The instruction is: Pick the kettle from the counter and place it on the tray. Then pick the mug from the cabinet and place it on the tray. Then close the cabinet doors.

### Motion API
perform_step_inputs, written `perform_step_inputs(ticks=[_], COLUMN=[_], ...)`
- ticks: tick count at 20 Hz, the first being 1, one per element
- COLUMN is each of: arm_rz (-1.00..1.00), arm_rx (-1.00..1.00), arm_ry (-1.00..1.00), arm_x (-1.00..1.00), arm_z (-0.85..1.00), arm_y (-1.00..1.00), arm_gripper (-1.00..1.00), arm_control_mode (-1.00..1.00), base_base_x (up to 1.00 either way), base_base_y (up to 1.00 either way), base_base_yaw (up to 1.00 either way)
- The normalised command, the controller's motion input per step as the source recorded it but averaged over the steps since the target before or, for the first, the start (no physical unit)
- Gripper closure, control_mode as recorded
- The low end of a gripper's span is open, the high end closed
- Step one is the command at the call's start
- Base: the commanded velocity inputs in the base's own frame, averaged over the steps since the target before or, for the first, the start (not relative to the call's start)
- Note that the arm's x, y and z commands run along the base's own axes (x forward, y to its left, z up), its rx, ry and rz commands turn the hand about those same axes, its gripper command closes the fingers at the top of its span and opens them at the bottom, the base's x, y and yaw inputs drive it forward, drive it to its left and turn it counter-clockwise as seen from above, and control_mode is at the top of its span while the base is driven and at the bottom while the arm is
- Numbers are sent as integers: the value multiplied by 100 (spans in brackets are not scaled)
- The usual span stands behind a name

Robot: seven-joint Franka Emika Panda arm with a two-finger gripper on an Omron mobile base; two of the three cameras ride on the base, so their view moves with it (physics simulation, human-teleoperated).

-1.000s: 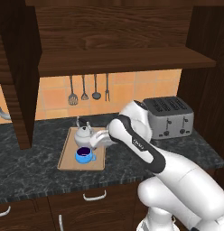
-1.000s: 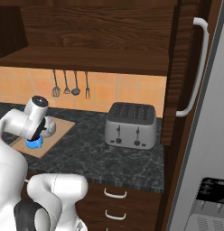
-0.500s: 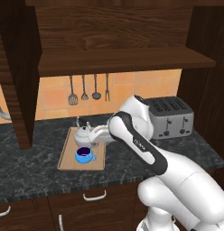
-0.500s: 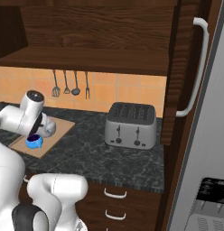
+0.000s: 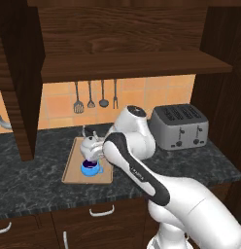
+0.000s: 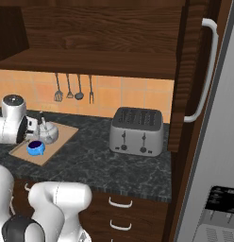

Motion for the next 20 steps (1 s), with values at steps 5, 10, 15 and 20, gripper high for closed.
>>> perform_step_inputs(ticks=[5, 10, 15, 20], arm_rz=[1, 6, 15, 17], arm_rx=[-43, -13, -11, -35], arm_ry=[0, -2, -2, -17], arm_x=[-9, -11, 0, 0], arm_z=[-1, 0, -4, -29], arm_y=[40, 25, 2, 0], arm_gripper=[-100, 100, 100, 100], arm_control_mode=[-100, -100, -100, -100], base_base_x=[0, 0, 0, 0], base_base_y=[0, 0, 0, 0], base_base_yaw=[0, 0, 0, 0])
